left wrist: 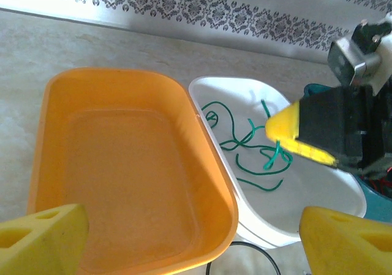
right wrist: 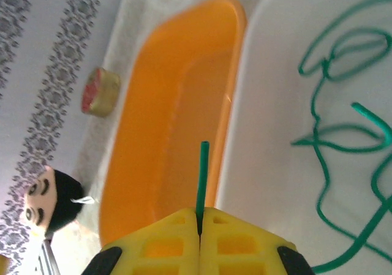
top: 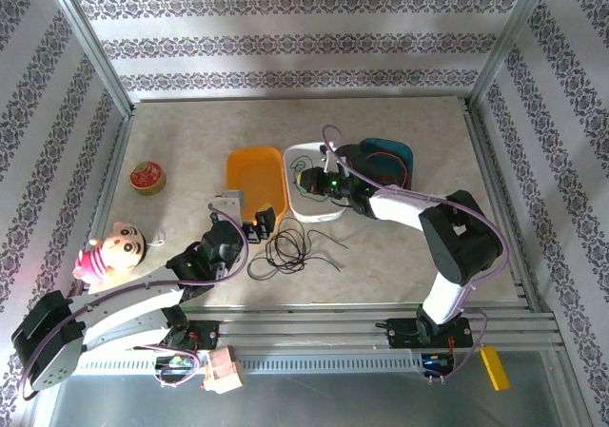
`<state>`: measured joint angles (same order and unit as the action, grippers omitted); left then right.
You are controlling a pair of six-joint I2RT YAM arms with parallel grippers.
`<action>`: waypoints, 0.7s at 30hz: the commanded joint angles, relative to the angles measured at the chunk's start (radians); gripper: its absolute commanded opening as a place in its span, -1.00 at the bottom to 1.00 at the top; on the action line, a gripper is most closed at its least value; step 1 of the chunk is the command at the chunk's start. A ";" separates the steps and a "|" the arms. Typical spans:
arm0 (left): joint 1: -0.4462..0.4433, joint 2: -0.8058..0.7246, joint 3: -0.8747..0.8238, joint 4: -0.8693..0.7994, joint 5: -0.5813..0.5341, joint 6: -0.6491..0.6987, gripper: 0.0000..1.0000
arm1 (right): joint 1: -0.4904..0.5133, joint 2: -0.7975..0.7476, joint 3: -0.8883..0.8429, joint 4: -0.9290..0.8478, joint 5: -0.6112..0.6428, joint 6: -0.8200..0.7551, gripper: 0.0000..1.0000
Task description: Untangle the cables
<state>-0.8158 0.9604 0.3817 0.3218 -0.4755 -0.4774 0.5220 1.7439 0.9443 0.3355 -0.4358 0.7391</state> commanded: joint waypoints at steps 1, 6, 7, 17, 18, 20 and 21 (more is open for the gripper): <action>0.011 0.014 0.031 -0.044 0.000 0.012 0.78 | 0.009 -0.005 -0.012 -0.062 0.058 -0.043 -0.91; 0.010 0.022 0.027 -0.056 0.005 -0.007 0.79 | 0.009 -0.037 0.015 -0.186 0.129 -0.095 -0.54; 0.010 0.023 0.026 -0.057 0.006 -0.010 0.78 | 0.008 -0.042 0.026 -0.214 0.143 -0.109 -0.42; 0.012 0.032 0.049 -0.121 0.012 0.000 0.80 | 0.010 -0.206 0.078 -0.363 0.272 -0.195 -0.02; 0.012 0.035 0.053 -0.125 0.018 0.001 0.81 | 0.010 -0.231 0.069 -0.370 0.277 -0.198 -0.01; 0.012 0.053 0.062 -0.136 0.048 0.009 0.80 | 0.015 -0.289 0.043 -0.394 0.266 -0.208 -0.02; 0.011 0.062 0.066 -0.137 0.067 0.013 0.80 | 0.021 -0.312 0.029 -0.410 0.252 -0.223 -0.02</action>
<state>-0.8158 1.0035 0.4114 0.2291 -0.4526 -0.4786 0.5278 1.4952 0.9981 -0.0196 -0.2024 0.5644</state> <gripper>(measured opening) 0.902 0.490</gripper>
